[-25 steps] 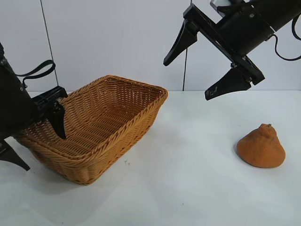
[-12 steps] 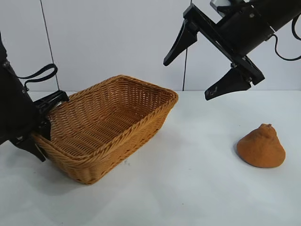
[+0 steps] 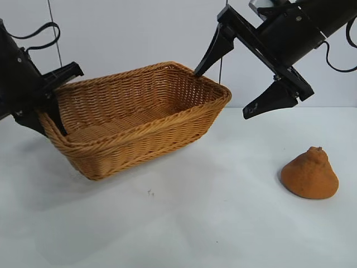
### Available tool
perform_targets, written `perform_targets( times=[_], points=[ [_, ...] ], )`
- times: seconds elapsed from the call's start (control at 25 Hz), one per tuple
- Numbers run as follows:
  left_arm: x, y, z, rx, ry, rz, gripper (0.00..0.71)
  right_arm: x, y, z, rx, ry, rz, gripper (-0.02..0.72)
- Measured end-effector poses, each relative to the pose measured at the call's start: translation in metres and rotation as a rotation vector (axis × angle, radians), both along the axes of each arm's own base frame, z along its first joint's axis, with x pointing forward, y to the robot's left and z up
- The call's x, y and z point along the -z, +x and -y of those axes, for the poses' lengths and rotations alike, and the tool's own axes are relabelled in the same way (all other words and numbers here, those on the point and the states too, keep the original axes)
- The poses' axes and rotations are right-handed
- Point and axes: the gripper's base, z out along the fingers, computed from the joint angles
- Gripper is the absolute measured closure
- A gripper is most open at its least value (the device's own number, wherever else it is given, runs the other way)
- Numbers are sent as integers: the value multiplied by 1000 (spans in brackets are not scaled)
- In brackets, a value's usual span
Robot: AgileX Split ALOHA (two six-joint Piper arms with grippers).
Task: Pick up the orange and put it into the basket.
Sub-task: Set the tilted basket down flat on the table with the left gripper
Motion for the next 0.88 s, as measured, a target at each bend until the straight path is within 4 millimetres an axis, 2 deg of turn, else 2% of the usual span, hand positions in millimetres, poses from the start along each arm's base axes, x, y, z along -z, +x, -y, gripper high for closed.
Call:
perform_targets(
  times=[0.28,0.68,0.88],
  points=[
    [31,12,4,127,18,-93,615,0,-2,0,-14,3,-17,10],
    [23,38,10,317,13,-94,615,0,-3,-1,-21,4,-25,10],
    [37,39,11,351,11,-132,615,0,-3,-1,-21,4,-25,10]
  ],
)
